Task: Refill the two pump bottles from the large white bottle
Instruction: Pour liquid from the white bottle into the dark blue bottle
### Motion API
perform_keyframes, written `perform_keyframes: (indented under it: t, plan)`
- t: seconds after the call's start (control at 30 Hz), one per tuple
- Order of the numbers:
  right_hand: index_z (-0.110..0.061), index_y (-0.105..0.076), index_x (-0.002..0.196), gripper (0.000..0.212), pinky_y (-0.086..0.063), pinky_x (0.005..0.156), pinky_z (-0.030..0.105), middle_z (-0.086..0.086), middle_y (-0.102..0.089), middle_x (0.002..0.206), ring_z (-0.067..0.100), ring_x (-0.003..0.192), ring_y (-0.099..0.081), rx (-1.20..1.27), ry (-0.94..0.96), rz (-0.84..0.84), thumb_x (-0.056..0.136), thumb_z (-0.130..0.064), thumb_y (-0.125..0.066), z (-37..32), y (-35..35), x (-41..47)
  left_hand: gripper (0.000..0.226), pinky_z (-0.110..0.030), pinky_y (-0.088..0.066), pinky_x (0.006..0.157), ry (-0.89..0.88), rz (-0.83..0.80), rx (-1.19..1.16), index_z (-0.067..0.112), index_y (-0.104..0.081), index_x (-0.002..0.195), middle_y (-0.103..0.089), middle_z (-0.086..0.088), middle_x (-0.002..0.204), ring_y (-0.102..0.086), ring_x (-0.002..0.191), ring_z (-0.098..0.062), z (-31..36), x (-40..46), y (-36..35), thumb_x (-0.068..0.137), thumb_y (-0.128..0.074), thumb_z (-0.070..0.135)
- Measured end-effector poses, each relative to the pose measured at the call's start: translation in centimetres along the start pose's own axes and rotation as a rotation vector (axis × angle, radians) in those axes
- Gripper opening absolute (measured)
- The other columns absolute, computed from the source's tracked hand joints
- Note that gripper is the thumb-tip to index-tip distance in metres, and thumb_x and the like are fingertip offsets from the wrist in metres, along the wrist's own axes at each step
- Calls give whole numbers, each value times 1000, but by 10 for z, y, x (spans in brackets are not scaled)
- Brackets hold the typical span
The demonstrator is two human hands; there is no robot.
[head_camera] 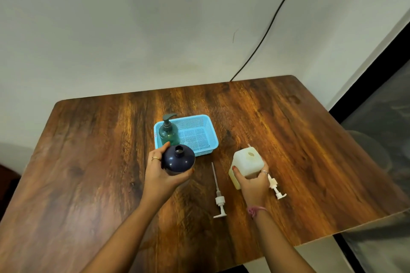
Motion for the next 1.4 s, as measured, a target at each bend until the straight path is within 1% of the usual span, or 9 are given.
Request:
perform_keyframes:
  t: [0.2,0.37,0.6,0.7,0.8,0.87,1.03,1.17,1.4]
  plan:
    - [-17,-52,127,102,-56,85,36,2,-63,117,22,107,-62,79,124,-20,48,-80,-68,-44,3,20,83,-12,-50,80,-1,60,-18,26,-45,128,-48,11,124,-53,105,-1,41,25,-9,58,-90,16]
    - [-8,-45,135,82,-50,77,24,9,-56,127,25,114,-56,151,283,149,67,-29,-84,-111,25,31,84,-13,-47,81,-104,101,27,21,-49,130,-55,11,119,-56,104,-3,91,53,-16,57,-90,26]
    - [-13,-49,130,76,-47,81,20,-3,-57,115,9,100,-53,282,569,129,64,-25,-86,-219,74,71,87,-31,-55,89,-187,165,-2,19,-49,132,-60,5,122,-60,107,-11,175,95,-37,57,-90,30]
    - [-18,-49,127,77,-53,77,23,-5,-57,110,11,96,-57,324,642,60,61,-26,-88,-259,93,83,85,-28,-55,87,-221,190,13,19,-49,133,-60,4,120,-61,104,-11,204,107,-43,58,-89,31]
    - [-19,-48,128,76,-44,63,1,-7,-55,109,10,93,-55,283,767,9,63,-25,-87,-296,114,92,86,-29,-55,86,-248,216,25,19,-49,132,-61,4,119,-61,103,-11,228,116,-49,58,-89,34]
    - [-18,-50,127,74,-39,57,-4,-7,-54,104,9,88,-54,248,871,10,63,-26,-87,-318,129,94,85,-31,-56,86,-259,225,40,20,-49,132,-61,4,119,-61,103,-12,240,120,-53,57,-88,34]
    - [-19,-49,126,73,-39,55,-2,-8,-53,100,8,82,-53,125,1088,-27,63,-26,-86,-365,159,97,82,-31,-56,85,-290,245,42,21,-50,129,-60,5,117,-61,102,-13,269,125,-62,58,-88,34]
    - [-22,-49,125,72,-41,57,8,-8,-55,99,12,83,-56,14,1221,-20,63,-28,-85,-388,174,99,73,-22,-53,74,-300,268,33,27,-50,120,-59,8,110,-59,95,-6,287,125,-68,58,-88,34]
    - [-20,-49,127,70,-48,65,22,1,-60,110,15,89,-56,-119,1430,22,66,-27,-83,-411,191,102,74,-23,-54,69,-314,280,24,27,-52,114,-59,8,107,-60,90,-7,310,122,-73,48,-81,44]
Point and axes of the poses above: each hand's wrist, its own x-axis towards the middle knuckle, its own y-axis out of the back of the hand, z = x × y, the point moved 1 cm from there along x, towards the middle knuckle
